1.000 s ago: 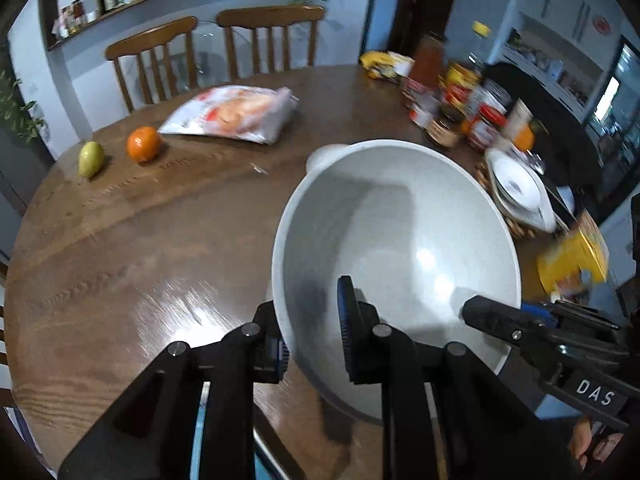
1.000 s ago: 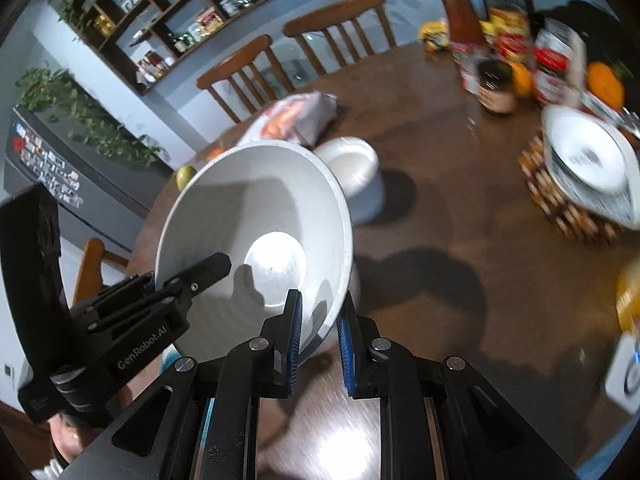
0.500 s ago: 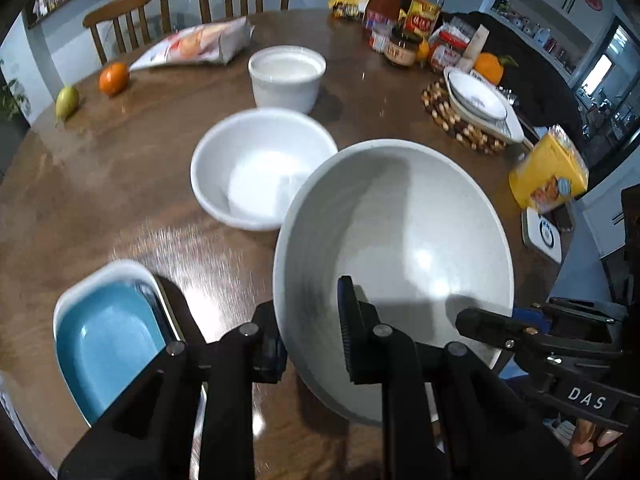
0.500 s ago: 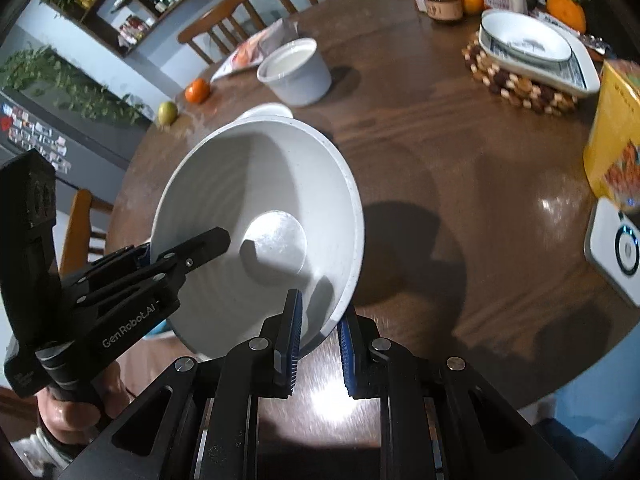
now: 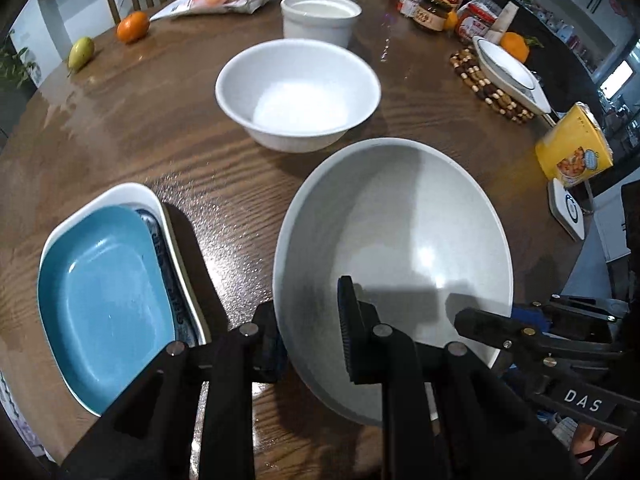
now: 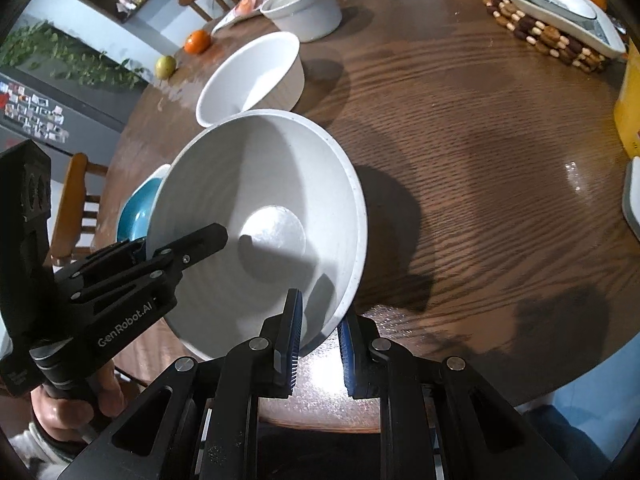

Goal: Organize plates and bowls
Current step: 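Carry the large white bowl and lower it onto the teal dish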

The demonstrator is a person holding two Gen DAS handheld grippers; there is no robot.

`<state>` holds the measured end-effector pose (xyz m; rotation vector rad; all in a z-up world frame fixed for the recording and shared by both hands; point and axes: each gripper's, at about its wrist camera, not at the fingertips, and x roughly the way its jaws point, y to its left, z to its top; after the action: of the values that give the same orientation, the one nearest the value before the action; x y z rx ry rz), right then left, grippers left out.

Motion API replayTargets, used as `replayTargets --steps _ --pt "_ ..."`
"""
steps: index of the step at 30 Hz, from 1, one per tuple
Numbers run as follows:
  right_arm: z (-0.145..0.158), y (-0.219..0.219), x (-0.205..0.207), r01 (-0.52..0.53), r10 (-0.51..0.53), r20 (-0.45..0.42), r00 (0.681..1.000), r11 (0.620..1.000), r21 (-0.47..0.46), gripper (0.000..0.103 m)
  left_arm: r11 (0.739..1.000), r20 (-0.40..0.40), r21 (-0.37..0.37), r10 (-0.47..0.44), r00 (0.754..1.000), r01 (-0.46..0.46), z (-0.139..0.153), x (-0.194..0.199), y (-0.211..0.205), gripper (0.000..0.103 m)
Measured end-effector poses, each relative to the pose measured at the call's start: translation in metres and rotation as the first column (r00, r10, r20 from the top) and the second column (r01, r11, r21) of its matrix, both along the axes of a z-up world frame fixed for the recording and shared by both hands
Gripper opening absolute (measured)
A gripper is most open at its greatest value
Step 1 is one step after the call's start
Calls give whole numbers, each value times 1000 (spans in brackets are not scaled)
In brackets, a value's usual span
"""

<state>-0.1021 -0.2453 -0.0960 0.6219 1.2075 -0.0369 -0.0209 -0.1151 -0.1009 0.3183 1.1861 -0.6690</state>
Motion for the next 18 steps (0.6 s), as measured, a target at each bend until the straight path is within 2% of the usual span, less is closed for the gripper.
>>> replayTargets --steps 10,18 --pt "1 -2 13 -4 4 24 1000 1000 -13 19 999 3 13 30 1000 -30 -5 18 -2 18" --pt "5 -5 22 10 -9 38 999 999 -41 19 999 3 12 38 999 -38 -6 31 -5 24"
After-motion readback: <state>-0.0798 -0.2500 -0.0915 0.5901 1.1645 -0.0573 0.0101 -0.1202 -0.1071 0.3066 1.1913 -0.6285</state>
